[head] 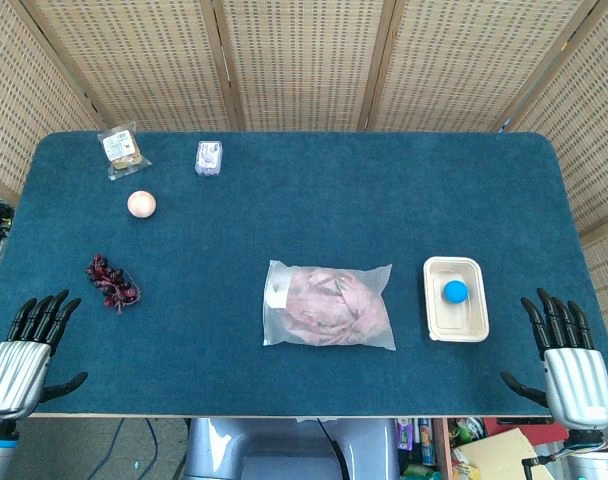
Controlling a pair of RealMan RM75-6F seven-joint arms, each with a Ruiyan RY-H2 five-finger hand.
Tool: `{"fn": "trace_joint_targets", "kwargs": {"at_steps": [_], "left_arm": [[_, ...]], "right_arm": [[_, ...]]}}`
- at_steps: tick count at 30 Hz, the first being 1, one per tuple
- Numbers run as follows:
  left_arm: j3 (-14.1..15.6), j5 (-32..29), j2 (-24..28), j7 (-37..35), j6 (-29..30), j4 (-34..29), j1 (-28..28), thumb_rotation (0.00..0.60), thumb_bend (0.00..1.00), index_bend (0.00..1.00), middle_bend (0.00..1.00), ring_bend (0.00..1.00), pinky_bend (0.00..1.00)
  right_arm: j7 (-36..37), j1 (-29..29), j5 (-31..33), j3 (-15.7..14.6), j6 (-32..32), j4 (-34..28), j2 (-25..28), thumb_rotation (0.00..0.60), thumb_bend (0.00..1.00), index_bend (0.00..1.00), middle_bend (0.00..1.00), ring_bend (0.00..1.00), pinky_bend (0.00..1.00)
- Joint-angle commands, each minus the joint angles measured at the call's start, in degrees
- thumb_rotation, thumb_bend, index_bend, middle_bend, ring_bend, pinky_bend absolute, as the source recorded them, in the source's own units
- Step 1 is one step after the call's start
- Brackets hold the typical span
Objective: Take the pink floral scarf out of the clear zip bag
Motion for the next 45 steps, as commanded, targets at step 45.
{"fn": "trace_joint_targets", "kwargs": {"at_steps": [45], "left_arm": [[-3.2, -8.9, -2.0, 3.2, -4.8, 0.5, -3.0, 0.6, 0.13, 0.0, 0.0, 0.0, 0.0]], "right_arm": [[-15.8, 38.5, 40.6, 9.7, -39.8, 6.5, -21.5, 0.6, 0.0, 0.0, 0.0, 0.0, 0.0]]}}
